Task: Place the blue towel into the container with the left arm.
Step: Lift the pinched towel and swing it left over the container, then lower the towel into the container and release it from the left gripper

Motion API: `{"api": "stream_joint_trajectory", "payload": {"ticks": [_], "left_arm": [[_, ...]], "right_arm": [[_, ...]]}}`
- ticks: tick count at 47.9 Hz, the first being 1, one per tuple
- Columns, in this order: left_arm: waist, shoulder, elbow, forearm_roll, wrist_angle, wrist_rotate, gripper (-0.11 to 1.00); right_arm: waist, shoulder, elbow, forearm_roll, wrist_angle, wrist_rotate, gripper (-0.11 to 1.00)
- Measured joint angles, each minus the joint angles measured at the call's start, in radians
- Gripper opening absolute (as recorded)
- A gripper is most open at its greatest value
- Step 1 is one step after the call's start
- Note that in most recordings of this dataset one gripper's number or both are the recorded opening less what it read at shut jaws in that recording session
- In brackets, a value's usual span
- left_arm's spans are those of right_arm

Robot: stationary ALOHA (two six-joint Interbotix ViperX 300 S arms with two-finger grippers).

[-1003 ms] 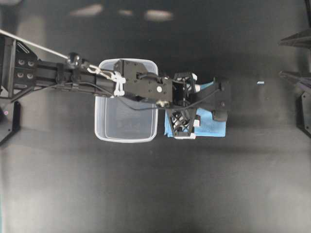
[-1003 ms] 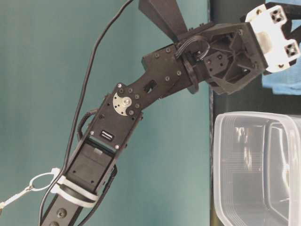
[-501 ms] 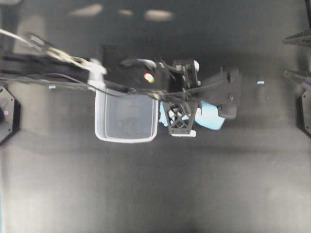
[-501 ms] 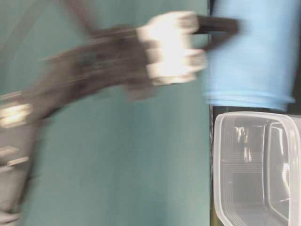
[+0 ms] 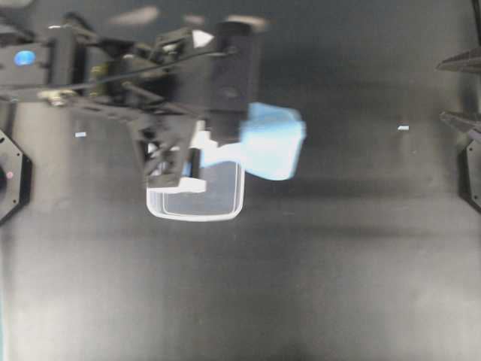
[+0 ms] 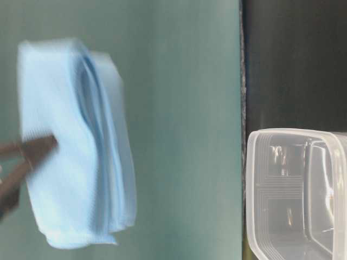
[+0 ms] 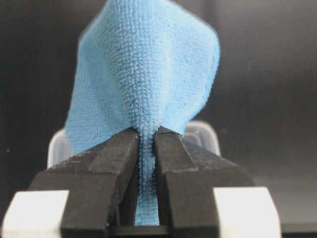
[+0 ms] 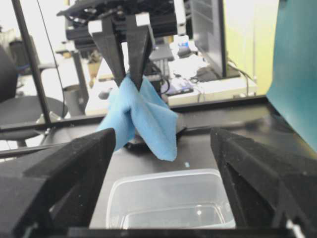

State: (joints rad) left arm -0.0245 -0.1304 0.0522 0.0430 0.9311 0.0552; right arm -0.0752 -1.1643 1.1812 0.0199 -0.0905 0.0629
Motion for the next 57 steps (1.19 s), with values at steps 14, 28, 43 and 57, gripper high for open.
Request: {"api": "stream_joint_trajectory", "payload": {"ticks": [14,28,43,57], "left_arm": [[0.009,-0.028,0.176,0.000,-0.055,0.000,0.06],[0.037,-0.026,0.314,0.000,-0.146,0.000,0.06],[0.058,-0.028,0.396,0.000,-0.255,0.015,0.10],[0.063,-0.028,0.437,0.000,-0.305,0.028,0.87]], "right_arm": [[0.000,-0.002,0.000,0.000,-0.002,0.000,0.75],[0.000,-0.002,0.000,-0.002,-0.002,0.000,0.75],[0.000,-0.002,0.000,0.000,-0.002,0.002,0.75],[0.000,-0.002,0.000,-0.002,-0.002,0.002,0.75]]}}
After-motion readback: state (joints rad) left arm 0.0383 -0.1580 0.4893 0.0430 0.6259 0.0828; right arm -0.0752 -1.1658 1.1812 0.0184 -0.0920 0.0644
